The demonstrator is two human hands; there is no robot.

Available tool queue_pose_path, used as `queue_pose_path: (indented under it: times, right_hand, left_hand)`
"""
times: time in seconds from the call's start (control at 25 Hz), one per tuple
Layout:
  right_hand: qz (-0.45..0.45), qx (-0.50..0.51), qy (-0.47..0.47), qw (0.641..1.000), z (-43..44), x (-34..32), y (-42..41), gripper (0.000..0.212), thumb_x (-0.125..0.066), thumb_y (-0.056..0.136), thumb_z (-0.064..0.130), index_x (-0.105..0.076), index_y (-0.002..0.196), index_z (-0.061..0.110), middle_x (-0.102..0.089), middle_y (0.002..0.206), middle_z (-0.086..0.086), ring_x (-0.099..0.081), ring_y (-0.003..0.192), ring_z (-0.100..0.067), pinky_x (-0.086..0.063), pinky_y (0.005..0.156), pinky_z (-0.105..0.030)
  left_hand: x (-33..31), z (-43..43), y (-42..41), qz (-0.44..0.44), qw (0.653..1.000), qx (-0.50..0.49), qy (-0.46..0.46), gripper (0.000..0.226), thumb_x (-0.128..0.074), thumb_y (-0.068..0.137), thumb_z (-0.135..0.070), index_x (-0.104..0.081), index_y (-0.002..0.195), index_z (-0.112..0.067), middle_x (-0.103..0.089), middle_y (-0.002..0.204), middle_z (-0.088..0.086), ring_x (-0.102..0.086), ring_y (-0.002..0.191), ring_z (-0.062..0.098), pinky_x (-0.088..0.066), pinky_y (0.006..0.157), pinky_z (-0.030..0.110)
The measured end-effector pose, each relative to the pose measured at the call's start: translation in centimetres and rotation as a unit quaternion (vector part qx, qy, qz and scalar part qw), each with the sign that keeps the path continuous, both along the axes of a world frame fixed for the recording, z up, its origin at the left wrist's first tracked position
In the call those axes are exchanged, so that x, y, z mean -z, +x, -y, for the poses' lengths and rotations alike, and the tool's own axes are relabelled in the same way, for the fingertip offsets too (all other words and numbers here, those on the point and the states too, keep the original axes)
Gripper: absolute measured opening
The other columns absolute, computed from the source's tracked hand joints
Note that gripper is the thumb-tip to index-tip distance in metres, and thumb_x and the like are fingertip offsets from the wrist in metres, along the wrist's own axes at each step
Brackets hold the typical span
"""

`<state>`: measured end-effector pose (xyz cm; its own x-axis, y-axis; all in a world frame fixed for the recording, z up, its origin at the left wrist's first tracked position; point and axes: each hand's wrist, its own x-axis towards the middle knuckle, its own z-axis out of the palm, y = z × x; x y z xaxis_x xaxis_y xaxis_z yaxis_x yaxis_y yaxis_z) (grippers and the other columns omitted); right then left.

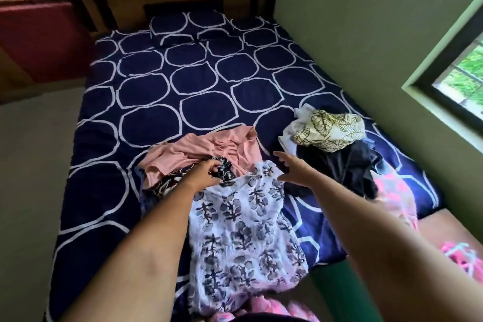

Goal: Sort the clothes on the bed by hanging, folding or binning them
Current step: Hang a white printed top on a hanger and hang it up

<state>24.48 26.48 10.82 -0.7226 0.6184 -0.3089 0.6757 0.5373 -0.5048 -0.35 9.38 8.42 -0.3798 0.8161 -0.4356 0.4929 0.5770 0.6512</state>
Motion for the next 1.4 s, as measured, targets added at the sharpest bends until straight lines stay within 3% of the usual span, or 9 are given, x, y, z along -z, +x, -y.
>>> queue_pose_path:
  times: [0.16, 0.36, 0.52, 0.64, 0.88, 1.0, 1.12, 1.24, 1.4]
  right_hand:
    - [-0.004, 0.073, 0.005, 0.997, -0.6, -1.1, 5.4, 0.057, -0.079, 0.074, 0.012, -0.053, 0.126, 0.006, -0.066, 0.108, -0.016, -0.062, 0.095, -0.027, -0.047, 0.091, -0.036]
    - [0.077, 0.110, -0.007, 0.991, -0.2, -2.0, 13.9, 0.046, -0.076, 0.078, 0.016, -0.059, 0.119, 0.007, -0.067, 0.108, -0.012, -0.063, 0.094, -0.024, -0.045, 0.087, -0.030]
    - [0.119, 0.143, -0.019, 0.982, 0.8, -1.9, 22.3, 0.045, -0.073, 0.081, 0.018, -0.058, 0.122, 0.005, -0.063, 0.117, -0.012, -0.060, 0.106, -0.029, -0.042, 0.089, -0.029]
    - [0.150, 0.171, -0.038, 0.973, 1.7, -1.4, 29.0, 0.042, -0.069, 0.085, 0.016, -0.058, 0.123, 0.002, -0.058, 0.120, -0.005, -0.056, 0.110, -0.027, -0.037, 0.084, -0.027]
    - [0.168, 0.318, -0.074, 0.930, 2.2, 0.2, 42.4, 0.041, -0.069, 0.085, 0.018, -0.060, 0.123, 0.008, -0.062, 0.111, -0.008, -0.057, 0.113, -0.027, -0.038, 0.086, -0.023]
    - [0.180, 0.357, -0.082, 0.913, 2.1, 0.7, 47.8, 0.038, -0.067, 0.086, 0.014, -0.060, 0.123, 0.005, -0.062, 0.122, -0.011, -0.057, 0.112, -0.028, -0.042, 0.084, -0.023]
    - [0.170, 0.403, -0.113, 0.892, 2.2, 2.2, 51.8, 0.038, -0.066, 0.085, 0.012, -0.061, 0.123, 0.007, -0.061, 0.125, -0.013, -0.059, 0.112, -0.029, -0.048, 0.085, -0.021]
    - [0.167, 0.422, -0.123, 0.883, 2.8, 3.5, 54.6, 0.037, -0.064, 0.087, 0.019, -0.063, 0.123, 0.010, -0.063, 0.123, -0.011, -0.059, 0.112, -0.028, -0.044, 0.089, -0.026]
    - [0.154, 0.460, -0.137, 0.863, 4.6, 5.5, 55.7, 0.037, -0.063, 0.088, 0.025, -0.063, 0.121, 0.009, -0.063, 0.123, -0.011, -0.058, 0.114, -0.027, -0.044, 0.092, -0.028]
  left_hand:
    - [-0.6, -5.4, 4.2, -0.004, 0.997, 0.079, 0.024, 0.046, -0.078, 0.076, -0.017, -0.061, 0.119, -0.024, -0.063, 0.118, 0.004, -0.061, 0.103, 0.018, -0.049, 0.095, 0.033]
    - [-0.8, -10.9, 12.6, -0.017, 0.971, 0.237, 0.018, 0.036, -0.078, 0.078, -0.015, -0.067, 0.112, -0.018, -0.066, 0.093, -0.001, -0.059, 0.087, 0.012, -0.045, 0.076, 0.018]
    - [-0.2, -13.8, 20.5, -0.038, 0.934, 0.356, -0.016, 0.034, -0.077, 0.078, -0.014, -0.066, 0.110, -0.016, -0.064, 0.091, -0.002, -0.058, 0.084, 0.009, -0.042, 0.065, 0.007]
    - [-0.1, -15.6, 26.9, -0.050, 0.901, 0.429, -0.026, 0.032, -0.076, 0.079, -0.016, -0.066, 0.108, -0.021, -0.067, 0.095, 0.001, -0.059, 0.085, 0.009, -0.049, 0.076, 0.020]
    - [0.6, -18.2, 38.7, -0.081, 0.854, 0.513, -0.040, 0.035, -0.074, 0.080, -0.019, -0.067, 0.114, -0.017, -0.068, 0.097, 0.000, -0.058, 0.085, 0.007, -0.042, 0.070, 0.010]
    - [1.1, -19.4, 44.5, -0.094, 0.824, 0.557, -0.048, 0.035, -0.072, 0.082, -0.020, -0.065, 0.117, -0.018, -0.067, 0.104, 0.003, -0.055, 0.088, 0.008, -0.038, 0.064, 0.006]
    - [2.0, -20.1, 49.1, -0.114, 0.798, 0.590, -0.045, 0.037, -0.072, 0.082, -0.021, -0.065, 0.118, -0.017, -0.066, 0.106, 0.004, -0.054, 0.091, 0.010, -0.039, 0.074, 0.016]
    - [3.2, -20.1, 53.0, -0.117, 0.782, 0.609, -0.055, 0.039, -0.070, 0.082, -0.021, -0.064, 0.120, -0.017, -0.067, 0.112, 0.004, -0.059, 0.097, 0.016, -0.044, 0.081, 0.021]
    - [5.1, -19.9, 55.2, -0.113, 0.766, 0.628, -0.077, 0.037, -0.067, 0.083, -0.017, -0.064, 0.120, -0.015, -0.068, 0.112, 0.005, -0.063, 0.101, 0.019, -0.043, 0.079, 0.020]
